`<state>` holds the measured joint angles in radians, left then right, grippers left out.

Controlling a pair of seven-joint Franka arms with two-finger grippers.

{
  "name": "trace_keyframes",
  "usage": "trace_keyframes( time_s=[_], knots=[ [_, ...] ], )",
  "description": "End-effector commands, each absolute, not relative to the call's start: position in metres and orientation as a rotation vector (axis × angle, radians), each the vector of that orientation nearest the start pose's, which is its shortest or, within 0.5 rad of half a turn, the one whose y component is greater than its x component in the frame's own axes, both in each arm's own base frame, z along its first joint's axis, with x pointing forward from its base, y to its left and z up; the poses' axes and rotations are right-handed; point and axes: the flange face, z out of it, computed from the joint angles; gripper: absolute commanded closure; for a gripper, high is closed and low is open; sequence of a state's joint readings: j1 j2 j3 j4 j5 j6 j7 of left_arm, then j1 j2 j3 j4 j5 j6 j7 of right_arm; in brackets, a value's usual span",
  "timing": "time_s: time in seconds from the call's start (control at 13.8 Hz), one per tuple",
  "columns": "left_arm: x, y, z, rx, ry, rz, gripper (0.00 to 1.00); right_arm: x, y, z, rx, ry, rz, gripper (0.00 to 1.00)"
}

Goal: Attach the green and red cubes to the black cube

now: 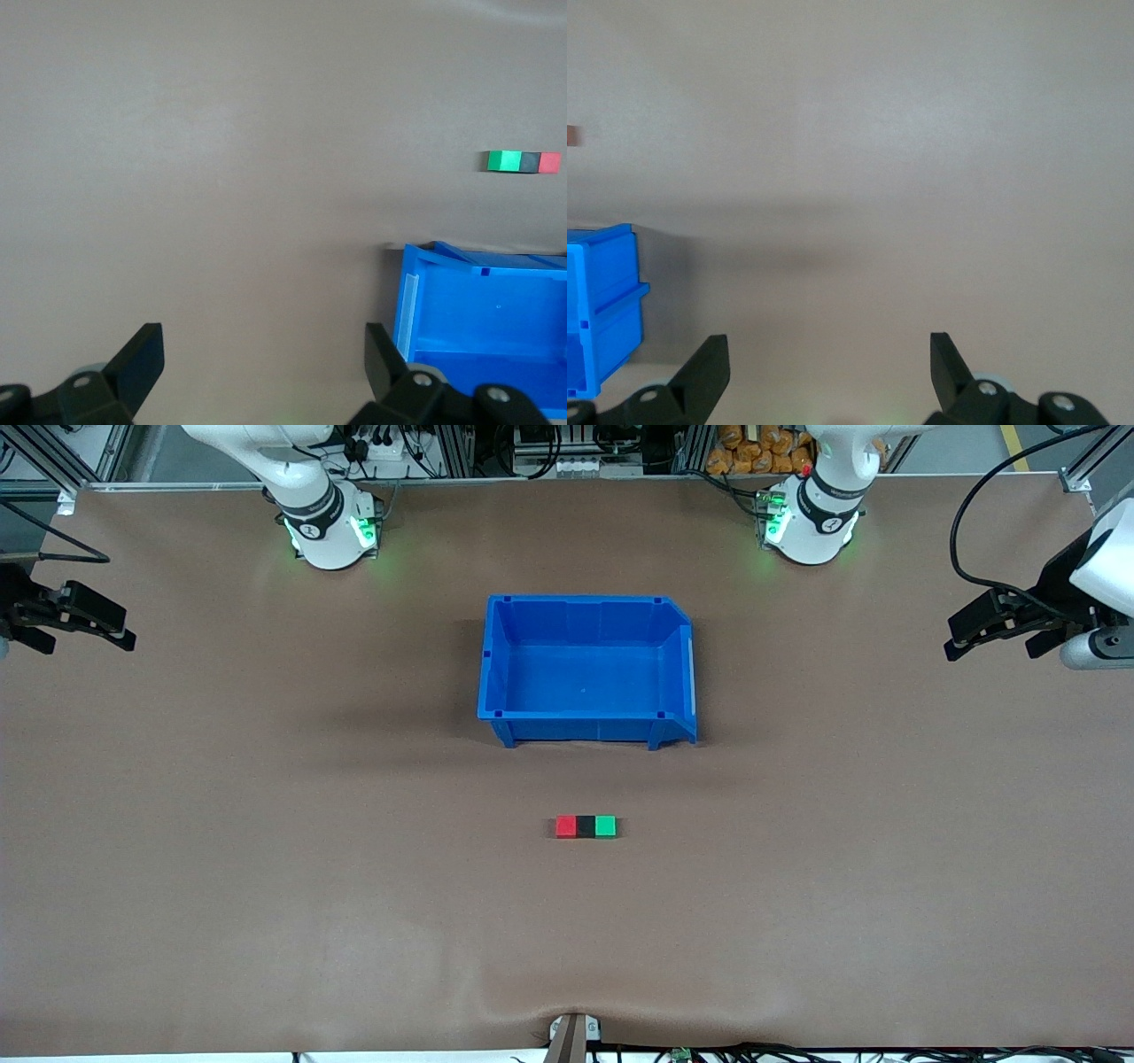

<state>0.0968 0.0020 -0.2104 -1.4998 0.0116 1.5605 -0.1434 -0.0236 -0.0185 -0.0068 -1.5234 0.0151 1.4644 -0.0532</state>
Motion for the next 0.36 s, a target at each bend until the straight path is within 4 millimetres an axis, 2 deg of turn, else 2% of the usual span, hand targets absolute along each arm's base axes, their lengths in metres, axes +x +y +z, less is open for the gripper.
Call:
trace_keyframes(
  time_s=[0.0, 0.29],
  knots=[
    [0.5505, -0.0592, 0.6625, -3.131, -0.042, -0.113, 0.0, 0.5338, -0.0146, 0.6513, -3.137, -0.051, 0.055, 0.0],
    [0.5511, -0.0583, 0.6602, -3.131, -0.044, -0.106, 0.0, 0.5338, -0.0138, 0.6513, -3.137, -0.053, 0.055, 0.0]
  ],
)
